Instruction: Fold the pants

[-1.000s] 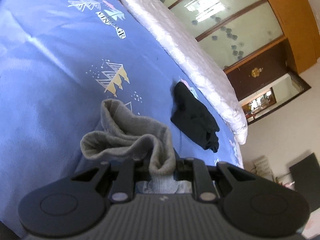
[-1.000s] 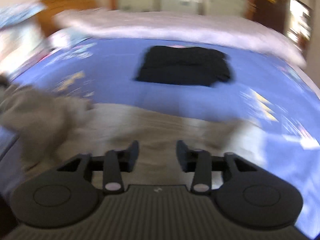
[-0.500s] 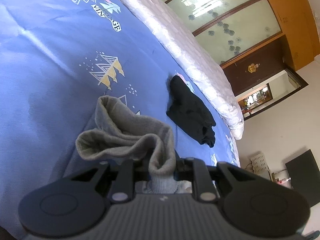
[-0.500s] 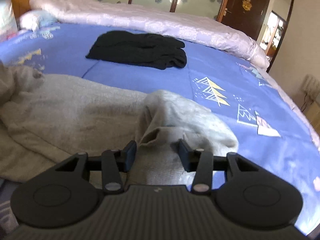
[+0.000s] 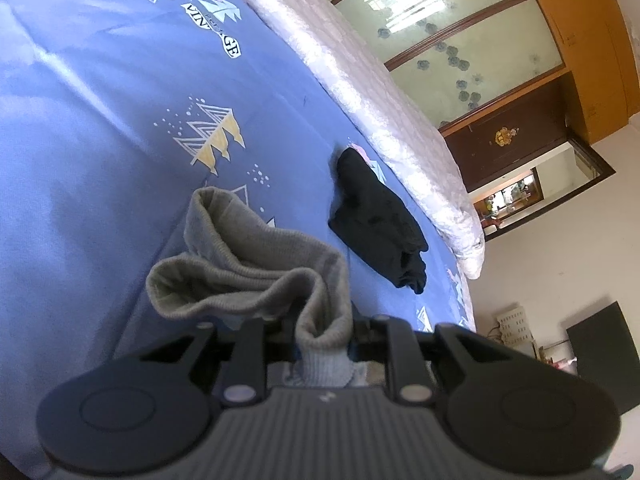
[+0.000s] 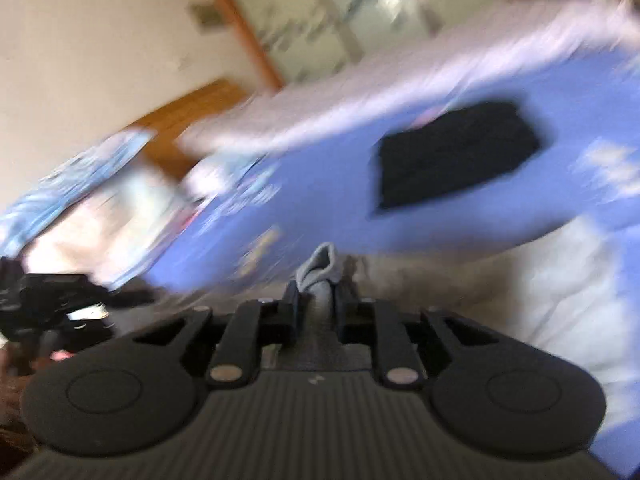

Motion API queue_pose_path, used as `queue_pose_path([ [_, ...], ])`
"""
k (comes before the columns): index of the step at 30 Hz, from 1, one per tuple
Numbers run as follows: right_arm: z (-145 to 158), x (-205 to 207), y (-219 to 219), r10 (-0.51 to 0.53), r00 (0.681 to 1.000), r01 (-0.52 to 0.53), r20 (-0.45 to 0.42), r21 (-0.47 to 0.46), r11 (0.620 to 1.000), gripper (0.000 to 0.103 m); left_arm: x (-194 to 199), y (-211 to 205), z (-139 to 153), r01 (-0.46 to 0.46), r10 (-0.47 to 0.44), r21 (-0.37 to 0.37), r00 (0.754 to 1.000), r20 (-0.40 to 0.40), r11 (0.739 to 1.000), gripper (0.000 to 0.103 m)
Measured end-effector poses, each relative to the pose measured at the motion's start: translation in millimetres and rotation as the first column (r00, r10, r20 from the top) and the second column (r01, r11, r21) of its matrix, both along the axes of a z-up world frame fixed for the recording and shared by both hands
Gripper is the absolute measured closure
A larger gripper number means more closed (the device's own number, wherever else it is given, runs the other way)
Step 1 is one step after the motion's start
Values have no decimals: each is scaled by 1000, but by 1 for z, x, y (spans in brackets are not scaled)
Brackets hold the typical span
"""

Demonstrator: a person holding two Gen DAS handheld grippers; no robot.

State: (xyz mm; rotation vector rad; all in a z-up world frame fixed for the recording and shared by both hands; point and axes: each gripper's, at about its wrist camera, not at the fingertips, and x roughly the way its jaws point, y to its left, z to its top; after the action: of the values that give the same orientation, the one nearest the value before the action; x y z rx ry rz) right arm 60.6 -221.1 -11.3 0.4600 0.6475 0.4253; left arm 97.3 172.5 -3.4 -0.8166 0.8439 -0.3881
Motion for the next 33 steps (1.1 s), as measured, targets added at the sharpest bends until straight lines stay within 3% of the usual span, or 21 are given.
queue_pose_path([
  [1,-11,11,14,52,998,-52,-39,-4,999,71,0,-2,0,3,-3,1,1000,1,1000,86],
  [3,-29,22,33,53,994,-60,-98,-76,995,70,1,-4,1,9,-9,2,1000,3,1000,86],
  [5,-33,18,23,28,993,-30,-118,-21,999,70,2,-6,2,17,-17,-2,1000,7,1000,86],
  [7,-23,7,-2,-4,996,8,-88,45,999,68,3,-8,3,28,-28,-3,1000,13,1000,86],
  [10,-5,-12,-36,-118,993,119,-18,54,991,65,5,-12,6,36,-35,-16,999,24,999,86],
  [12,-6,-12,-48,-176,984,177,-29,49,983,65,6,-18,10,48,-47,-18,998,37,999,86],
  [16,-45,9,-41,-147,977,164,-152,110,980,66,7,-40,21,87,-88,13,995,56,996,86],
  [18,-71,24,-21,-106,959,124,-261,51,991,67,11,-58,28,118,-120,34,991,58,992,86],
  [20,-75,22,-15,-110,963,121,-247,26,992,70,14,-84,36,168,-173,67,982,70,983,86],
  [22,-67,16,-25,-102,965,125,-243,80,989,69,19,-119,45,236,-247,117,965,84,965,86],
  [25,-47,-8,-53,-174,972,190,-161,93,977,69,27,-176,51,337,-355,171,930,89,926,85],
  [27,-34,-26,-75,-227,967,237,-113,88,967,69,30,-221,51,404,-430,221,899,84,888,84],
  [29,-30,-43,-90,-277,958,282,-81,68,957,68,29,-265,45,470,-499,265,865,55,842,76],
  [30,-30,-50,-94,-296,952,300,-72,54,952,68,27,-282,41,498,-528,281,848,38,820,69],
  [33,-37,-64,-105,-333,940,337,-75,38,941,66,15,-314,37,561,-596,307,803,24,769,67],
])
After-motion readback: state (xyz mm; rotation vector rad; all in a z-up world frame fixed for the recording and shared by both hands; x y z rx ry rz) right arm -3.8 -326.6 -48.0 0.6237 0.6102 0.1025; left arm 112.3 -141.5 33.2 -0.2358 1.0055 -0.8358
